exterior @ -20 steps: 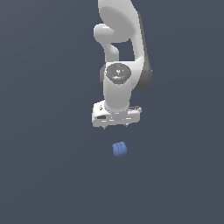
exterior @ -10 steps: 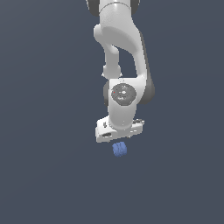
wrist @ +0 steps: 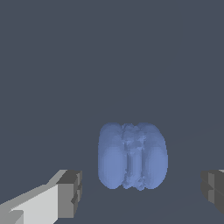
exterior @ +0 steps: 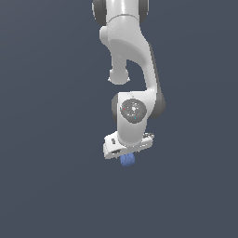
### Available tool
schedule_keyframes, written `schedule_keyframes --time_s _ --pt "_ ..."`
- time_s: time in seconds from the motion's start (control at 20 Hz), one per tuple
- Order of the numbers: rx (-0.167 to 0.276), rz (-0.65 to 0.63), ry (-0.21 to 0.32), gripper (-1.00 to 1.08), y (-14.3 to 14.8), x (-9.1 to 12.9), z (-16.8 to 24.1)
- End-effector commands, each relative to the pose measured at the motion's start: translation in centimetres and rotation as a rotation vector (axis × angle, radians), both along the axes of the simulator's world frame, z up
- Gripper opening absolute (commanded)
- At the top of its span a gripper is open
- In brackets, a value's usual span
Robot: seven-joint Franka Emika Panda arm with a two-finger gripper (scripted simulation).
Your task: Pick up the object and move it to a goal position.
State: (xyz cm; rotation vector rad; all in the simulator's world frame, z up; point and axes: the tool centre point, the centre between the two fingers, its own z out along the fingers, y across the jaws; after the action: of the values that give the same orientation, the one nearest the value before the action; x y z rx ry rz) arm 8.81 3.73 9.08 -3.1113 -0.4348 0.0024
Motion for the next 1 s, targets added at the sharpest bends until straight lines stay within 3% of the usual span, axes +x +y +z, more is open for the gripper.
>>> schedule_keyframes --time_s 0.0,0.95 --pt "0.0 0.003 -0.001 1.0 0.0 0.2 -0.1" --pt "0.0 0.003 -0.001 1.0 0.0 0.2 -5.1"
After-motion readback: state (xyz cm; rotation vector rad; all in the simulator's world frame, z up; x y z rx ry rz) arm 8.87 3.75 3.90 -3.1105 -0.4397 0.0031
